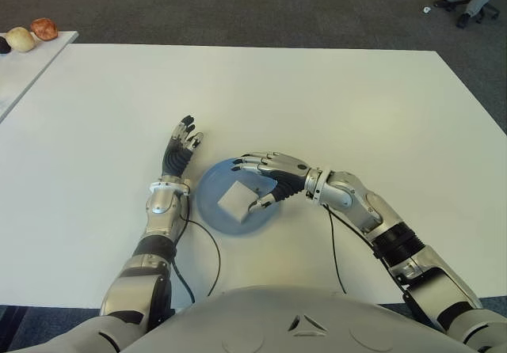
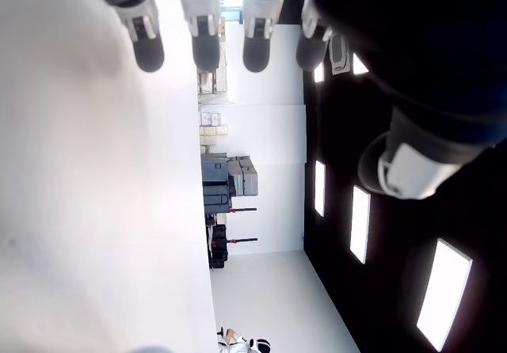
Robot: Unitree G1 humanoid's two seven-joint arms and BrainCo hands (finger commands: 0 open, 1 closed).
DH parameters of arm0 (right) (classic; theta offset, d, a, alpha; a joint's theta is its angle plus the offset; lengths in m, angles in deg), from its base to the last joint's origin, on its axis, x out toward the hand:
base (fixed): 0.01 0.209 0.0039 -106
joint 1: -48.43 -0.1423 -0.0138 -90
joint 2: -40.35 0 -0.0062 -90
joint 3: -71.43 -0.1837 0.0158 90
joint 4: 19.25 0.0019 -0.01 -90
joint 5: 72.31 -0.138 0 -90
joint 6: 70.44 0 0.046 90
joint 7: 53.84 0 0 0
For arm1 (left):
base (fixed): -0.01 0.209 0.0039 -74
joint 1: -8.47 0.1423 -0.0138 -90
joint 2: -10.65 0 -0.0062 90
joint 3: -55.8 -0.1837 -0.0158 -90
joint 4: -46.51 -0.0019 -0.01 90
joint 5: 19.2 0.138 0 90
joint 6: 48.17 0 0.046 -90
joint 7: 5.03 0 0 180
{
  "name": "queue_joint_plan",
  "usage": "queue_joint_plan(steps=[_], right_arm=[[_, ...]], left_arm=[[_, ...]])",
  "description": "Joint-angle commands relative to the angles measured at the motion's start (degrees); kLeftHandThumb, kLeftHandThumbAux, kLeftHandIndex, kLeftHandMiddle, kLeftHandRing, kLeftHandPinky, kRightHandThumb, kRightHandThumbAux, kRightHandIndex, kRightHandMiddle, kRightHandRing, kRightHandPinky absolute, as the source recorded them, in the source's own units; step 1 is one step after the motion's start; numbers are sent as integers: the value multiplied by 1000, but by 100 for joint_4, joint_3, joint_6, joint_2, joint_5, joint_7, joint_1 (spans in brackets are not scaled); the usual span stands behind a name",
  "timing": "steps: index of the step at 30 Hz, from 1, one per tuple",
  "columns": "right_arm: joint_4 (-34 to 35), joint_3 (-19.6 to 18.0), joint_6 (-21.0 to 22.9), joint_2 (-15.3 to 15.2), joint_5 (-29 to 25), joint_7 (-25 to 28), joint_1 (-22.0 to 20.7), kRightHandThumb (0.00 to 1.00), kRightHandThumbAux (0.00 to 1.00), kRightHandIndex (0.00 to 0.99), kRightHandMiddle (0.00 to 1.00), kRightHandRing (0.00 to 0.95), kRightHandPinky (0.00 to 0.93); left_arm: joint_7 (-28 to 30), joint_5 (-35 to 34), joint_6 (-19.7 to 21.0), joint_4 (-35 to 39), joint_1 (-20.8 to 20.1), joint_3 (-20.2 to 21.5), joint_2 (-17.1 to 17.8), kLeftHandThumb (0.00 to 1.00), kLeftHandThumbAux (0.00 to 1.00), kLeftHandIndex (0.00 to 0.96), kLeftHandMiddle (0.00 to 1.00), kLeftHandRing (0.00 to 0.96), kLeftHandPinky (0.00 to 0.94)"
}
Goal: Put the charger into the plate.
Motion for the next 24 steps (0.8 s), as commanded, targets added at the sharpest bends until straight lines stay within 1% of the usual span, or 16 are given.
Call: queue_joint_plan(steps=[1,10,14,17,19,21,22,23,24], right_arm=[[-108,-92,-92,-15,-11,-83,-75,236,181,0,0,0,0],[-210,-289,-33,29,-61,-105,-305,236,172,0,0,0,0],[-272,-369,56,100,-108,-116,-382,240,161,0,0,0,0],[-444,-478,189,208,-167,-154,-567,240,158,0,0,0,0],[-604,-507,223,284,-147,-243,-669,240,161,0,0,0,0],[-976,-549,255,408,-96,-474,-890,239,169,0,0,0,0],[-1279,-610,326,502,-64,-693,-1072,238,177,0,0,0,0],[-1556,-712,449,596,-77,-904,-1233,227,206,0,0,0,0],[-1737,-778,527,653,-91,-1043,-1334,219,223,0,0,0,0]], left_arm=[[39,56,238,-392,424,-95,-196,0,525,90,76,40,29],[31,32,305,-396,401,-71,-208,0,544,106,97,64,61],[73,-11,298,-472,348,-43,-211,0,545,112,101,64,34],[63,-7,364,-530,306,-41,-202,0,541,113,100,59,31],[59,-2,360,-549,301,-40,-196,0,539,113,100,58,32],[44,12,353,-582,286,-41,-188,0,538,112,99,57,33],[24,29,353,-597,280,-46,-183,0,537,112,99,57,33],[9,34,340,-613,272,-41,-185,0,536,110,99,57,38],[0,35,329,-624,267,-37,-187,0,535,108,99,57,39]])
